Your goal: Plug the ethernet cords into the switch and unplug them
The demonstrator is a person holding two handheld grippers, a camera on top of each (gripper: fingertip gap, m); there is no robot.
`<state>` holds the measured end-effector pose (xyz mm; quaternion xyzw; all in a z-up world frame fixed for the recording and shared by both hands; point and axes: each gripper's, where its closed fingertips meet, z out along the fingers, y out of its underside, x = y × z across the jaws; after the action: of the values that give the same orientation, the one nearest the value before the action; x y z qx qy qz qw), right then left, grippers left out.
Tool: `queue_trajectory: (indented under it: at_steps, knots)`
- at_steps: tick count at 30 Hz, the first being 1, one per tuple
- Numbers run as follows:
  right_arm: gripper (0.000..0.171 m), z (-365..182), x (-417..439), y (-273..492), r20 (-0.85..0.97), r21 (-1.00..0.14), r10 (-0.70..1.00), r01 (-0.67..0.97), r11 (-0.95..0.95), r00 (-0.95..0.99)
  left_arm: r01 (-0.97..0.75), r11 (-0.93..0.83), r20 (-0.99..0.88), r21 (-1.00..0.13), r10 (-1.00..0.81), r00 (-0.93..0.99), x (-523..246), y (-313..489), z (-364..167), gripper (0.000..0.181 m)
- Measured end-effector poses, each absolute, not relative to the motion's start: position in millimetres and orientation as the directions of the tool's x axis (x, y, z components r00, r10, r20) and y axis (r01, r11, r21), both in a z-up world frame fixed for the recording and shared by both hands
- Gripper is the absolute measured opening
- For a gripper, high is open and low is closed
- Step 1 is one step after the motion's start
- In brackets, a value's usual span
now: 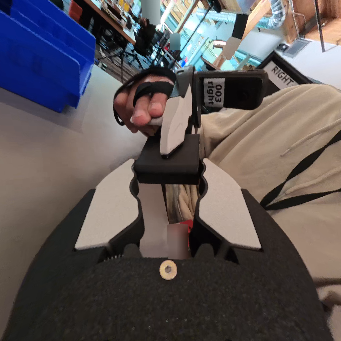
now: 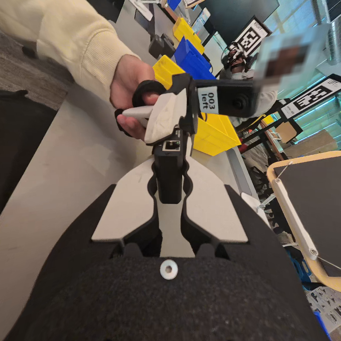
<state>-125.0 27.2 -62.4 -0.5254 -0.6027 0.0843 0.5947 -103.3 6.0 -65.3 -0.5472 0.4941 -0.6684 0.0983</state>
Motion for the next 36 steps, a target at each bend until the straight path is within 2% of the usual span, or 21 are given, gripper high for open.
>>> queue_trajectory:
  at_steps: [4, 5, 6, 10, 14, 18, 21, 24, 28, 29, 31, 36]
  knots:
    - [0.025, -39, -123, 59, 0.674, -0.702, 0.677, 0.543, 0.462, 0.296, -0.236, -0.497, 0.545, -0.835, -0.806, -0.229, -107, 37, -44, 0.060]
    - [0.025, -31, -122, 70, 0.684, -0.697, 0.658, 0.548, 0.463, 0.314, -0.197, -0.452, 0.482, -0.870, -0.862, -0.154, -114, 46, -43, 0.055]
    - [0.024, -21, -120, 83, 0.697, -0.689, 0.632, 0.558, 0.462, 0.338, -0.164, -0.393, 0.412, -0.905, -0.905, -0.104, -123, 50, -40, 0.036]
    - [0.024, 3, -111, 157, 0.737, -0.662, 0.509, 0.629, 0.408, 0.444, -0.057, -0.204, 0.197, -0.977, -0.974, 0.116, -163, 42, -34, 0.029]
    - [0.025, -19, -122, 230, 0.778, -0.625, 0.396, 0.662, 0.413, 0.488, -0.080, -0.108, 0.074, -0.991, -0.937, 0.341, -183, 25, -53, 0.027]
    - [0.025, -63, -109, 275, 0.766, -0.641, 0.279, 0.659, 0.393, 0.579, -0.175, -0.150, 0.052, -0.973, -0.881, 0.470, -200, 24, -77, 0.027]
    - [0.024, -75, -94, 278, 0.802, -0.594, 0.216, 0.708, 0.382, 0.556, -0.218, -0.241, 0.025, -0.946, -0.724, 0.689, -243, 66, -95, 0.042]
    - [0.024, -79, -75, 267, 0.785, -0.616, 0.217, 0.696, 0.368, 0.580, -0.185, -0.316, 0.032, -0.930, -0.573, 0.819, -275, 111, -99, 0.068]
    - [0.024, -82, -50, 255, 0.794, -0.606, 0.198, 0.722, 0.333, 0.574, -0.253, -0.363, -0.028, -0.897, -0.524, 0.851, -277, 155, -117, 0.057]
    - [0.024, -83, -44, 254, 0.800, -0.599, 0.191, 0.733, 0.323, 0.569, -0.263, -0.389, -0.026, -0.883, -0.519, 0.854, -275, 162, -123, 0.048]
    - [0.024, -86, -36, 252, 0.796, -0.605, 0.198, 0.737, 0.301, 0.572, -0.297, -0.404, -0.035, -0.865, -0.542, 0.840, -270, 166, -127, 0.019]
    - [0.024, -82, -23, 250, 0.777, -0.628, 0.190, 0.720, 0.295, 0.600, -0.355, -0.423, -0.156, -0.834, -0.436, 0.886, -308, 159, -127, 0.004]
